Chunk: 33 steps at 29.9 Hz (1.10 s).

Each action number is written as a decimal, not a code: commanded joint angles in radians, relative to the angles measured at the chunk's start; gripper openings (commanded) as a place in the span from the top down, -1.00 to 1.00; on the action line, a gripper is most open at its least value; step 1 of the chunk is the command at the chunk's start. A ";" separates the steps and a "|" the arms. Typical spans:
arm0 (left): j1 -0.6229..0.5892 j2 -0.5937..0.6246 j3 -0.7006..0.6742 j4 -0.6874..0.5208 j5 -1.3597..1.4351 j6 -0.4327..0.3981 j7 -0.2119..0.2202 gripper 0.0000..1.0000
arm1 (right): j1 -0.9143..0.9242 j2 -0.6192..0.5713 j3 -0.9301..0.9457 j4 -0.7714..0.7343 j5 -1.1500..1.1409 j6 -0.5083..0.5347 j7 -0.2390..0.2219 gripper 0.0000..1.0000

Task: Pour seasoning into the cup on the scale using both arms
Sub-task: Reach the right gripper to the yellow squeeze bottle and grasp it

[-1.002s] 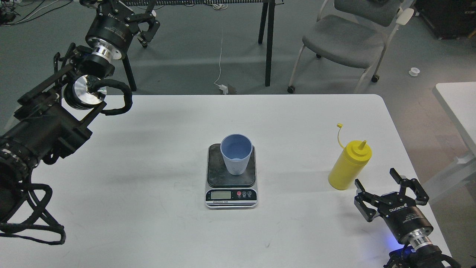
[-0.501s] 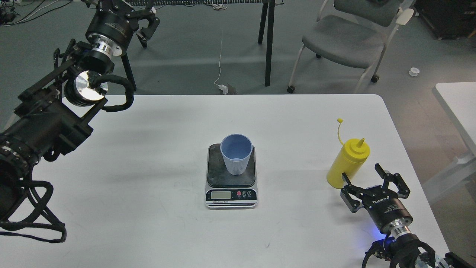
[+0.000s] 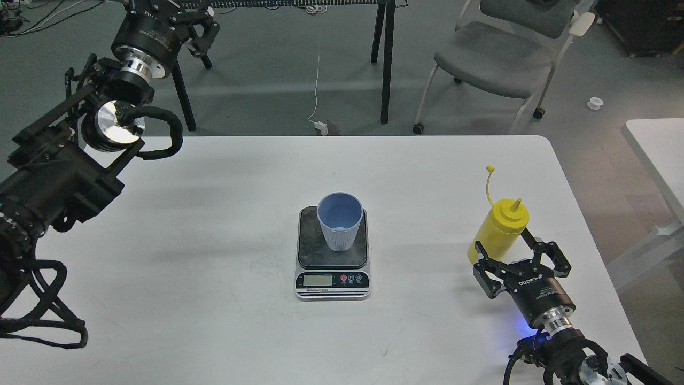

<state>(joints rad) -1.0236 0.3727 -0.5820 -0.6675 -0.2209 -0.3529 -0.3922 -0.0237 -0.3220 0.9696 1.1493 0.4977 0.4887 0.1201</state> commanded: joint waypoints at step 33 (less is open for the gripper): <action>0.005 -0.003 0.002 -0.006 0.000 0.012 -0.005 -0.99 | 0.128 0.084 0.011 -0.171 -0.004 0.000 0.001 0.15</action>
<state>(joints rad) -1.0188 0.3713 -0.5802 -0.6730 -0.2209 -0.3421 -0.3982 0.1028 -0.2367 0.9803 0.9800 0.4938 0.4887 0.1212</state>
